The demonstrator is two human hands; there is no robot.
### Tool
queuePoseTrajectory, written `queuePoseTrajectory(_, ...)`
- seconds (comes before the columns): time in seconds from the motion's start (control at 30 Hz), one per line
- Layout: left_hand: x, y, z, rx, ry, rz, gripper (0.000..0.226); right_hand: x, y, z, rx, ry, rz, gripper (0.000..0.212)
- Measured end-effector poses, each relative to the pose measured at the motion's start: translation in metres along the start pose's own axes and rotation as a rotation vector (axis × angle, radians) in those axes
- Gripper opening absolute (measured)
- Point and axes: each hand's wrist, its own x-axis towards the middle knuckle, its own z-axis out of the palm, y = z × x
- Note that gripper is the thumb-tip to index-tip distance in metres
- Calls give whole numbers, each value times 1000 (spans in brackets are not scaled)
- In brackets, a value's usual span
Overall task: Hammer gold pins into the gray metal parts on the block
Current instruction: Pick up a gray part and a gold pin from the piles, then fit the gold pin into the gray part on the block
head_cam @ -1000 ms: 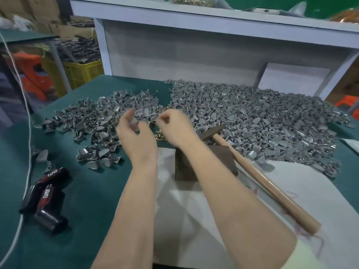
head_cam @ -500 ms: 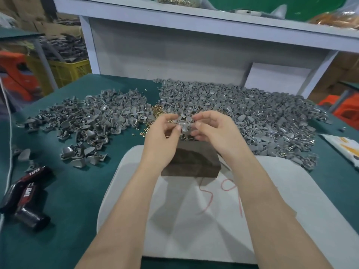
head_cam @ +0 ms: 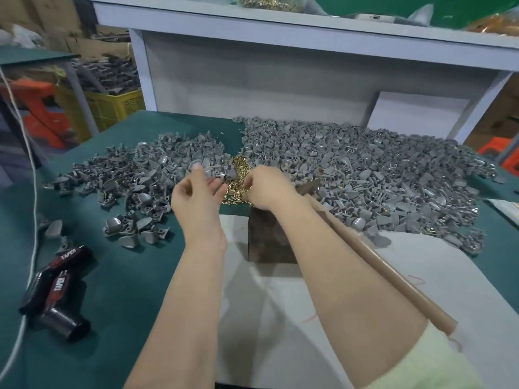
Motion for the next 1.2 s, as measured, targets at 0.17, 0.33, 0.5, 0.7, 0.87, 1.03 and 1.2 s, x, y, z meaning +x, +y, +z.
queuePoseTrajectory(0.17,0,-6,-1,93,10,57,16,18,-17,15,-225,-94,13,15)
queuePoseTrajectory(0.33,-1,-10,-1,164,5,84,15,27,-21,22,-246,-115,31,11)
queuePoseTrajectory(0.5,-3,-12,0,253,-37,102,21,29,-21,24,-220,-113,40,15)
queuePoseTrajectory(0.7,-4,-14,2,308,-39,98,17,25,-14,24,-13,77,56,4)
queuePoseTrajectory(0.87,-10,-14,5,361,-172,154,14,18,-7,7,305,214,88,21)
queuePoseTrajectory(1.03,-25,-14,10,494,-481,281,14,-19,30,-21,614,349,179,20)
queuePoseTrajectory(1.2,-36,-23,10,976,-734,387,17,-75,75,-35,1003,339,213,2)
